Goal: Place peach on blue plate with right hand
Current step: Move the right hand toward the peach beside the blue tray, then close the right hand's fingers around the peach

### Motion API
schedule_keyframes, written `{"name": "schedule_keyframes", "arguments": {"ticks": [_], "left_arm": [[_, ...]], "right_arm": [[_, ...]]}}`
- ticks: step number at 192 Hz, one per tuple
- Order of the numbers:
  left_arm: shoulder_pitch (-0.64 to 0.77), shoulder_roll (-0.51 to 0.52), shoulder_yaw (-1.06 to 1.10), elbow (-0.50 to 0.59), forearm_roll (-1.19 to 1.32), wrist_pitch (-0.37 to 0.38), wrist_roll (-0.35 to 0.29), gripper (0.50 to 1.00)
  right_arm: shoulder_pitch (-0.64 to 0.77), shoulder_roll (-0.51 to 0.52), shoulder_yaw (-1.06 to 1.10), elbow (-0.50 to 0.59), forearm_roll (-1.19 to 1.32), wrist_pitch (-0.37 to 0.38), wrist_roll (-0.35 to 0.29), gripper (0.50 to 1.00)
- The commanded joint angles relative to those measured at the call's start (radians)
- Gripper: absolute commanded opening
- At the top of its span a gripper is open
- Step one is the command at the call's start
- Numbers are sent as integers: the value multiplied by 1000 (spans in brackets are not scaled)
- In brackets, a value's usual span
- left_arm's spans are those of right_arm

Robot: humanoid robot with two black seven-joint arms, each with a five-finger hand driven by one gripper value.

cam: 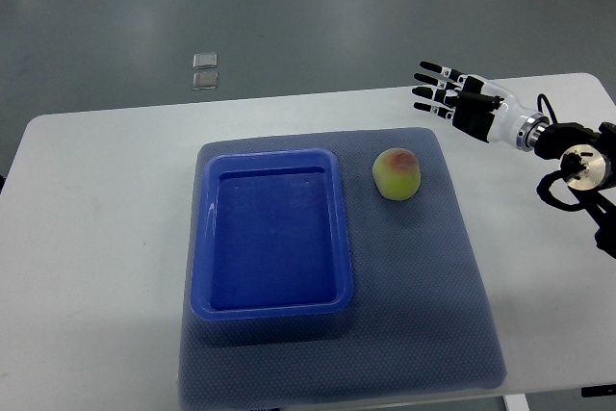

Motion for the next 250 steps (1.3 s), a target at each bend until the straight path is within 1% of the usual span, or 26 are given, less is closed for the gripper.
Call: {"name": "schedule_keyframes", "arguments": {"ticks": [1,89,92,110,137,150,162,164,182,196,210,211,214,224,225,250], "left_arm": [[-2,0,-1,0,0,0,2,1000],[-2,0,-5,1,-1,1,1,1000],[-4,0,-7,1,-1,1,1,1000],[-4,0,-9,-3,-1,1,1,1000],[-4,0,-9,0,-1,1,1,1000],[-4,0,-9,0,-1,1,1,1000],[-4,0,-7,0,-1,1,1,1000],[-4,0,-9,0,0,1,1,1000],[-4,0,-7,0,0,1,1,1000],[-4,0,-7,0,-1,1,1,1000],[-4,0,-9,1,-1,1,1,1000],[-4,0,-7,1,0,1,1,1000],[-4,0,-7,1,-1,1,1,1000],[-4,0,-7,1,-1,1,1,1000],[-4,0,-7,1,-1,1,1,1000],[-4,0,-7,1,-1,1,1,1000]], "right_arm": [[-2,8,0,0,0,-6,0,932],[0,13,-21,0,-103,-3,-2,932],[2,13,-23,6,-161,-1,-2,932],[6,14,-26,12,-253,14,1,932],[18,5,-28,29,-403,59,3,930],[23,-1,-28,55,-486,80,3,930],[26,-3,-28,58,-496,82,3,930],[44,-3,-37,75,-552,95,3,930],[64,-7,-67,101,-595,100,4,932],[86,-35,-107,134,-627,102,4,930],[97,-47,-126,147,-643,108,11,930],[113,-59,-153,164,-669,117,27,932],[121,-66,-167,170,-683,120,37,930],[121,-66,-167,170,-683,120,37,930],[132,-78,-188,184,-716,120,58,930],[129,-105,-215,224,-801,126,106,930]]}}
